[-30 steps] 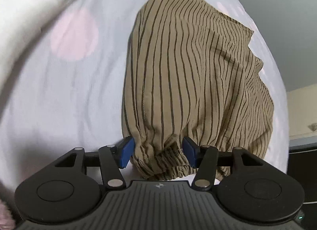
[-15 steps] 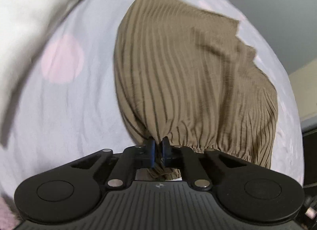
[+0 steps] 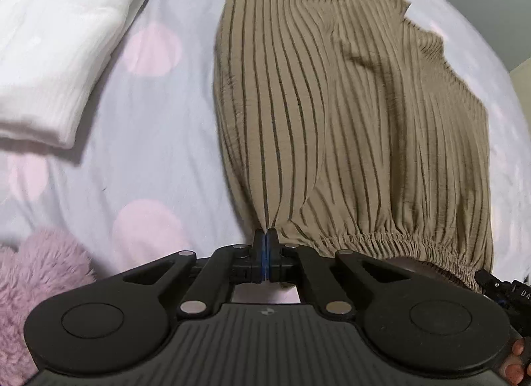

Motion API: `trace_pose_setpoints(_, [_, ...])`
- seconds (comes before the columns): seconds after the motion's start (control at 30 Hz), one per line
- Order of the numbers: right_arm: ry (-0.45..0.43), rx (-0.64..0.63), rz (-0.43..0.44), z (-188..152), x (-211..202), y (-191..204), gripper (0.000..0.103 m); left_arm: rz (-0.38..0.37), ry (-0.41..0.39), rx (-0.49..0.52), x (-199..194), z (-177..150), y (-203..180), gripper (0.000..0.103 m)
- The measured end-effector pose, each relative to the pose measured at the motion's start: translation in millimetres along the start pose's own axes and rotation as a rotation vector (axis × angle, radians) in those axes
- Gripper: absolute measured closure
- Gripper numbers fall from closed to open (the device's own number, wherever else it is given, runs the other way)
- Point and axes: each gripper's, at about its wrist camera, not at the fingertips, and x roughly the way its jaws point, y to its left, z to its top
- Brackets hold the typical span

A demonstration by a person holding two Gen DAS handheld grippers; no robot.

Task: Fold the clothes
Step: 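Hold the waistband with both grippers and lay the garment flat on the bed, then open both grippers and release the waistband onto the bed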

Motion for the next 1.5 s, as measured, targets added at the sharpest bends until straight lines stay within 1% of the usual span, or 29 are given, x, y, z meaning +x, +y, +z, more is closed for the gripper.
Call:
trace_pose_setpoints(0.1, [0.025,-0.024,-0.048,-3,6,3,0.095,0.027,0.033,0.005,13,4,1,0.102])
trace_pose_setpoints(0.23, [0.068,-0.082,-0.115,-3,25,10,0.094,0.064,0.065,0.009,28,5,0,0.101])
trace_pose_setpoints(0.33, [0.096,-0.118,-0.155,-1,36,14,0.093,0.078,0.07,0.014,33,6,-5,0.099])
trace_pose_setpoints(0.37, [0.1,-0.125,-0.161,0,37,14,0.09,0.075,0.068,0.007,33,6,-4,0.098])
trace_pose_setpoints(0.4, [0.097,-0.127,-0.165,0,36,14,0.086,0.074,0.065,-0.003,32,7,-2,0.09])
trace_pose_setpoints(0.43, [0.094,-0.129,-0.169,1,35,14,0.083,0.072,0.056,-0.016,29,7,0,0.085])
trace_pose_setpoints(0.47, [0.087,-0.129,-0.166,1,33,13,0.079,0.065,0.043,-0.028,26,7,3,0.074])
trace_pose_setpoints(0.5, [0.072,-0.121,-0.156,0,29,10,0.076,0.053,0.027,-0.039,22,8,5,0.065])
trace_pose_setpoints(0.57, [0.031,-0.099,-0.132,-2,20,5,0.075,0.013,-0.022,-0.052,11,7,9,0.063])
trace_pose_setpoints(0.6, [0.004,-0.09,-0.117,-3,14,2,0.074,-0.004,-0.061,-0.056,4,7,10,0.061])
trace_pose_setpoints(0.7, [-0.092,-0.08,-0.082,-6,-3,-2,0.071,-0.032,-0.191,-0.08,-17,8,15,0.06])
trace_pose_setpoints(0.73, [-0.121,-0.077,-0.077,-7,-8,-3,0.071,-0.03,-0.235,-0.096,-22,11,18,0.06])
trace_pose_setpoints(0.8, [-0.165,-0.071,-0.064,-7,-15,-3,0.071,-0.011,-0.292,-0.13,-29,21,23,0.06])
trace_pose_setpoints(0.9, [-0.211,-0.092,-0.038,4,-21,2,0.071,0.044,-0.325,-0.161,-27,53,31,0.06])
trace_pose_setpoints(0.97, [-0.246,-0.116,-0.025,14,-25,7,0.071,0.046,-0.345,-0.188,-30,69,41,0.06])
trace_pose_setpoints(1.03, [-0.315,-0.162,-0.036,27,-22,17,0.069,0.039,-0.374,-0.196,-26,91,45,0.06])
trace_pose_setpoints(1.1, [-0.386,-0.19,-0.055,42,-15,22,0.06,0.048,-0.406,-0.194,-16,115,43,0.059])
trace_pose_setpoints(1.13, [-0.41,-0.184,-0.068,52,-9,21,0.059,0.049,-0.424,-0.19,-11,126,44,0.058])
trace_pose_setpoints(1.23, [-0.465,-0.133,-0.149,83,19,18,0.06,0.051,-0.473,-0.176,8,153,47,0.057])
trace_pose_setpoints(1.33, [-0.531,-0.083,-0.215,107,44,16,0.06,0.078,-0.493,-0.154,26,170,52,0.057])
trace_pose_setpoints(1.4, [-0.586,-0.047,-0.227,114,58,13,0.06,0.094,-0.516,-0.124,39,179,51,0.057])
trace_pose_setpoints(1.5, [-0.664,0.011,-0.221,109,67,6,0.059,0.096,-0.528,-0.069,55,188,47,0.057])
